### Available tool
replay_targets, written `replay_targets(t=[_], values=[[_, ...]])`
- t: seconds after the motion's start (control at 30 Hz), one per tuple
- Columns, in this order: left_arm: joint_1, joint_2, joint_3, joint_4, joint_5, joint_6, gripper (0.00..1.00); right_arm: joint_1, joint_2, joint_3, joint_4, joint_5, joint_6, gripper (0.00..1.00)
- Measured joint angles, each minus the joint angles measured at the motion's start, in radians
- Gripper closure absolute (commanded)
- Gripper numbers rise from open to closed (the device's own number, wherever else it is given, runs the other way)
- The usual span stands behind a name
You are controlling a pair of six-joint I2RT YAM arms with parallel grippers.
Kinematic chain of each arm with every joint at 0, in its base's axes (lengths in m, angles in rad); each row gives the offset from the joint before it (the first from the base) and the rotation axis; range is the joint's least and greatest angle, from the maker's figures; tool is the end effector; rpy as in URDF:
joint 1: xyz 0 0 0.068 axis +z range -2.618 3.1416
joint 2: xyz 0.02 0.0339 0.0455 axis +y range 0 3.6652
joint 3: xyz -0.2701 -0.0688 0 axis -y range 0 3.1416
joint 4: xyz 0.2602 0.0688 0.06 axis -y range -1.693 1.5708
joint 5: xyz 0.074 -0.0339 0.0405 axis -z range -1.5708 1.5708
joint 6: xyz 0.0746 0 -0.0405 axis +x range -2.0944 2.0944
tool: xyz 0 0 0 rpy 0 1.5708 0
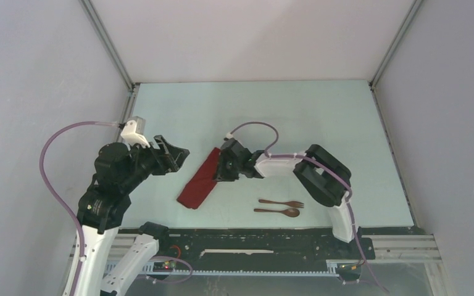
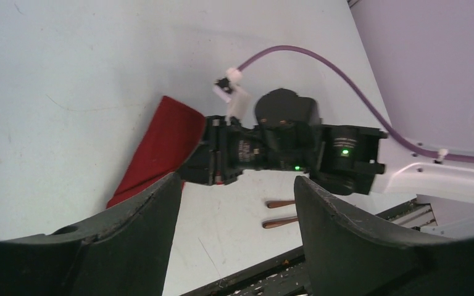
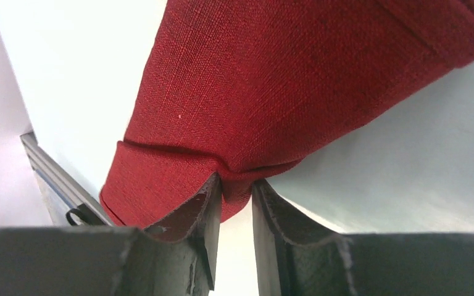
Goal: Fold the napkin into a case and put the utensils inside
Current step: Move the smaller rectangle folded napkin to the center of the board.
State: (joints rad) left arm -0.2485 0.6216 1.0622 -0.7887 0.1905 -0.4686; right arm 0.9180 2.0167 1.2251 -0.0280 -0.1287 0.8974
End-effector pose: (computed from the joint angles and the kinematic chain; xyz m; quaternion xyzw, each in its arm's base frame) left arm 0.1406 -0.0502 0.3858 -0.0353 0.8162 -0.2734 0.5077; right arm 0.2736 0.3736 0.1061 -0.0332 0.9281 0.3253 0.1782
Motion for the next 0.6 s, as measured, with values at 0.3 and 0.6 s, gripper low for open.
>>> replay_targets(t=[0.3,0.6], values=[[0.0,-0.002,0.018,-0.019,0.0,0.0,0.26,0.059,0.176,0.174,0.093,-0.075,0.156,0.74],[0.0,-0.009,0.017,-0.027,0.0,-0.001,0.25,0.098,0.179,0.188,0.135,-0.064,0.229,0.41]])
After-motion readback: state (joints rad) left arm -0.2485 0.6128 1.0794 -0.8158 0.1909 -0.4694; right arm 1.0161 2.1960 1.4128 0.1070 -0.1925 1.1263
